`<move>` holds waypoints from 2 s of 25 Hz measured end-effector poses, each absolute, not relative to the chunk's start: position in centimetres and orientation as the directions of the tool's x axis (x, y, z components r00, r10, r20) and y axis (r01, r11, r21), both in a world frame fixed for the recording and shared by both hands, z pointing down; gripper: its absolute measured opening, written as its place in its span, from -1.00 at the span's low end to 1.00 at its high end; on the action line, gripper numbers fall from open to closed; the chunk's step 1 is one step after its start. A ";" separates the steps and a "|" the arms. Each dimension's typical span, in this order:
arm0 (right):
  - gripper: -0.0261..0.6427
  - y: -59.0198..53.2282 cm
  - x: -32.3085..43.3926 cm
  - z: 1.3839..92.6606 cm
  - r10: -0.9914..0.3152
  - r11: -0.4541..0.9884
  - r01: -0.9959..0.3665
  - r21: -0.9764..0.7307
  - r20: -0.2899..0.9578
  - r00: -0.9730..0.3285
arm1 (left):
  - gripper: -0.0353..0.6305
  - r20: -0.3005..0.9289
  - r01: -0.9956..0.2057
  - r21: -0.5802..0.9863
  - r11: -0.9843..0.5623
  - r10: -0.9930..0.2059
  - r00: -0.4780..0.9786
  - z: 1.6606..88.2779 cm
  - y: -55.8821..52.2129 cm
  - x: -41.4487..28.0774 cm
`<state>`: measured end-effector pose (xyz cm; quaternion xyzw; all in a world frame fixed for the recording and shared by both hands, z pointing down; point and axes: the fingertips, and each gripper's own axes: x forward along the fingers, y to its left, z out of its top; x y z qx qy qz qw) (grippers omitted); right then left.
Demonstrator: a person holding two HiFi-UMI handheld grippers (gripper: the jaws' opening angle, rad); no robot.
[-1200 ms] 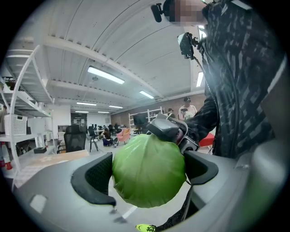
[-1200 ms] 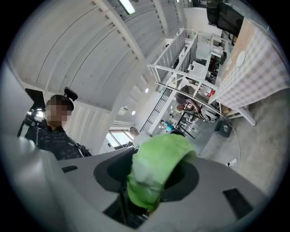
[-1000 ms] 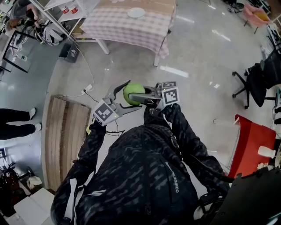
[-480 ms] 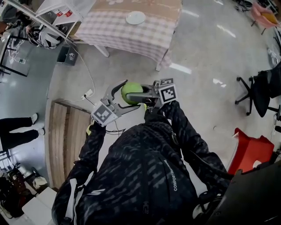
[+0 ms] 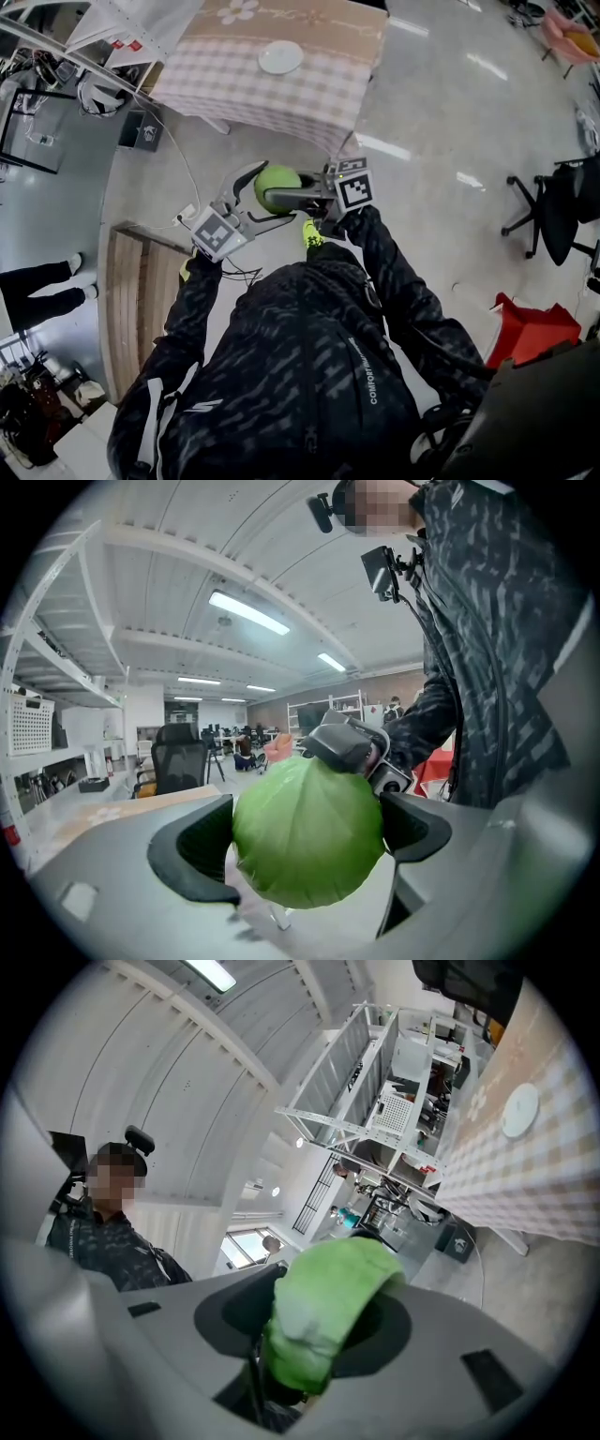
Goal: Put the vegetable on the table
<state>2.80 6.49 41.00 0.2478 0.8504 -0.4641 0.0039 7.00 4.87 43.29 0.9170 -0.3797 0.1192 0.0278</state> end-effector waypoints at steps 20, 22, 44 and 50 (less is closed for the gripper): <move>-0.46 -1.6 -1.4 41.4 0.367 0.485 0.400 -0.778 -0.234 -0.900 | 0.55 0.246 -0.675 -0.065 -0.735 -0.668 0.703 43.6 -3.0 2.8; -0.45 -2.6 -2.4 41.6 0.362 0.495 0.395 -0.774 -0.229 -0.903 | 0.55 0.248 -0.661 -0.080 -0.746 -0.657 0.712 43.9 -4.1 1.9; -0.36 -16.4 -10.7 45.7 0.200 0.545 0.178 -0.819 -0.079 -0.977 | 0.55 0.241 -0.596 -0.014 -0.803 -0.581 0.778 47.5 -17.0 -5.9; -0.11 -19.0 -12.2 46.3 0.218 0.504 0.200 -0.840 -0.101 -0.971 | 0.54 0.239 -0.576 0.000 -0.817 -0.560 0.794 48.6 -19.8 -7.5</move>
